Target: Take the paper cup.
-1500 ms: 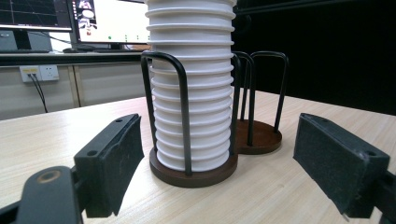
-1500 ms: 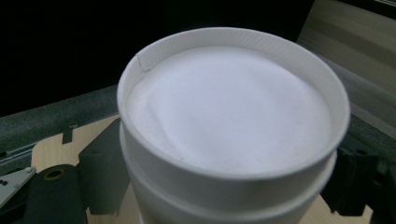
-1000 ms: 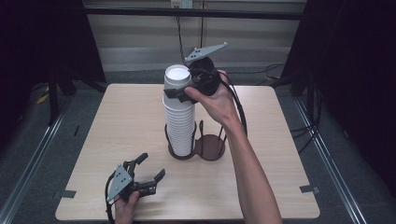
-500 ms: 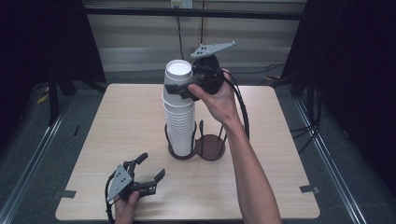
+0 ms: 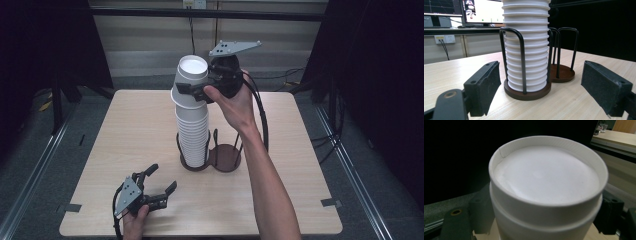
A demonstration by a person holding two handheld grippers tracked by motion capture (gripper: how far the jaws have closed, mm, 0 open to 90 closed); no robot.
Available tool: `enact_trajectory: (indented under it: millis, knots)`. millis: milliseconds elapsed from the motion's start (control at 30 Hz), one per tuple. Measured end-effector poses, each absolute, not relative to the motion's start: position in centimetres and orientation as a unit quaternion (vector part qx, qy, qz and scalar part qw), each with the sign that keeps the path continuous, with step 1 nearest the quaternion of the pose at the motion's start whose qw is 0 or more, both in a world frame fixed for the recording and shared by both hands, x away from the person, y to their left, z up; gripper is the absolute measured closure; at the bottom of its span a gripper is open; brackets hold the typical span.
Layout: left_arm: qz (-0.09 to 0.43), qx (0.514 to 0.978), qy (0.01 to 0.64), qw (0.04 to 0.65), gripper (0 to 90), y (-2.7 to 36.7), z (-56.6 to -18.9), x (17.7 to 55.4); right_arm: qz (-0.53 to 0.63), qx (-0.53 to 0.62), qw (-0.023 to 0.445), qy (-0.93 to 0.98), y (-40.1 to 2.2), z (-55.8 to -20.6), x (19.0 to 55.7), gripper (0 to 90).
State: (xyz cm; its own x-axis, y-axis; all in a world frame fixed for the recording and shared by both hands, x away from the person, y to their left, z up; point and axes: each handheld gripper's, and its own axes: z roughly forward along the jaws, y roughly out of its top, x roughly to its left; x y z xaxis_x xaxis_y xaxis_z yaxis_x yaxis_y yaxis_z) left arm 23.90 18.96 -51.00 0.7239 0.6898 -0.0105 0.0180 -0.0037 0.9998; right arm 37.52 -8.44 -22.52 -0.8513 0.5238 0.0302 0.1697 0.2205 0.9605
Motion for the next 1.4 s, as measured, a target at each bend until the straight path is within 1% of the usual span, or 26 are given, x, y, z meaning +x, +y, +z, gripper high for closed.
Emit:
enact_trajectory:
  millis: [167,200,533,567,633,900,1233,1400]
  knots:
    - [0.261,0.661,0.267,0.651,15.6,19.0,-51.0,23.9,0.602,0.223,0.151,0.752,-8.8,-22.0,37.4,19.9]
    - [0.257,0.66,0.268,0.653,15.6,19.0,-51.0,23.9,0.606,0.224,0.156,0.747,-9.0,-21.9,37.3,19.9]
    - [0.257,0.66,0.268,0.653,15.6,19.0,-51.0,23.9,0.636,0.218,0.15,0.725,-9.7,-21.4,36.9,20.1]
    - [0.257,0.66,0.268,0.653,15.6,19.0,-51.0,23.9,0.64,0.217,0.155,0.721,-9.8,-21.4,36.8,20.1]
    - [0.262,0.661,0.267,0.65,15.7,19.0,-51.0,23.9,0.65,0.216,0.148,0.714,-10.0,-21.4,36.7,20.2]
    - [0.262,0.661,0.267,0.651,15.7,19.0,-51.0,23.9,0.673,0.217,0.143,0.692,-10.7,-21.4,36.2,20.4]
    - [0.262,0.661,0.267,0.65,15.7,19.0,-51.0,23.9,0.689,0.219,0.152,0.675,-11.8,-21.3,35.3,20.6]
    - [0.262,0.661,0.267,0.65,15.7,19.0,-51.0,23.9,0.702,0.222,0.147,0.661,-12.8,-22.0,34.4,20.5]
